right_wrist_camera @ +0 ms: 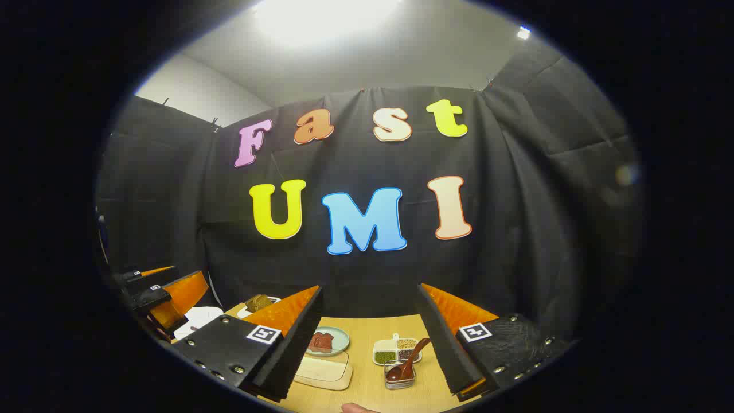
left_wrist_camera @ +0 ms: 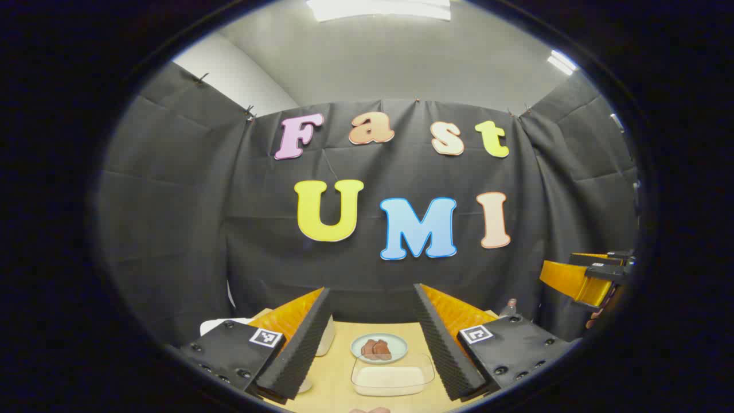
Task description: Close the left gripper, press the button to open the rice cooker; take a wooden spoon from the chopstick holder with the right hand, scoop a spoonful of rice and pour it into the rice cooker, then put the wooden spoon back into the chopstick holder.
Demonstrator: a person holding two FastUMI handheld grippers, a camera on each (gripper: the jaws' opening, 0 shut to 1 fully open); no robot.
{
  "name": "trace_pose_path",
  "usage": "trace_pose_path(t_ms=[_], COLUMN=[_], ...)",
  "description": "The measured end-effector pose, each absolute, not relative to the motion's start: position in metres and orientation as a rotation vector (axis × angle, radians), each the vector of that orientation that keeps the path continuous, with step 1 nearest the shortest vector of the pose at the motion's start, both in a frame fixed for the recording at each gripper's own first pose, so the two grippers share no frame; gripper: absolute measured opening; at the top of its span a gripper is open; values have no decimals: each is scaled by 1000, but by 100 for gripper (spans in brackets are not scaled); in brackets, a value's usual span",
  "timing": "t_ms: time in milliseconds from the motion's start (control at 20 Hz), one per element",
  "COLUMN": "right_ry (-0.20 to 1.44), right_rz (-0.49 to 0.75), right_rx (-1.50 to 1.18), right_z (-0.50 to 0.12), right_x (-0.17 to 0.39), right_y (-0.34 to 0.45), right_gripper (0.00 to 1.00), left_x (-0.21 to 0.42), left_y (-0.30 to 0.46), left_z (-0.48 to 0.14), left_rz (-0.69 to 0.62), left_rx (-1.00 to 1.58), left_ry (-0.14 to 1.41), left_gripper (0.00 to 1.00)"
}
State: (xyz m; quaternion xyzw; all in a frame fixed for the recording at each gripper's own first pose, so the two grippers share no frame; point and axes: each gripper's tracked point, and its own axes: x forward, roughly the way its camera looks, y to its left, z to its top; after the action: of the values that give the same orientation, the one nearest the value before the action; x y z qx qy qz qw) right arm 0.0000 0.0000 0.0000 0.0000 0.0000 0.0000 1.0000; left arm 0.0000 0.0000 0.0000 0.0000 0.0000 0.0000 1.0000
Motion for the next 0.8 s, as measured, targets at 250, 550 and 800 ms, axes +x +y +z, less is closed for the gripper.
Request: trace_pose_path(t_ms=[250,550,800], right_ry=[1,10,15], right_rz=[-8,-16,-15], right_rx=[-13,-34,-35], right_z=[0,-3,-7], right_x=[-1,-5,-7], right_y=[8,12,14], right_gripper=[97,97,97], left_x=[0,0,2], left_y=[6,15,19], left_z=[2,-1,-3], left_rz=[-33,-31,-38], left_rx=[-14,-27,-25], left_ry=[-17,14,17], left_gripper=[100,100,96])
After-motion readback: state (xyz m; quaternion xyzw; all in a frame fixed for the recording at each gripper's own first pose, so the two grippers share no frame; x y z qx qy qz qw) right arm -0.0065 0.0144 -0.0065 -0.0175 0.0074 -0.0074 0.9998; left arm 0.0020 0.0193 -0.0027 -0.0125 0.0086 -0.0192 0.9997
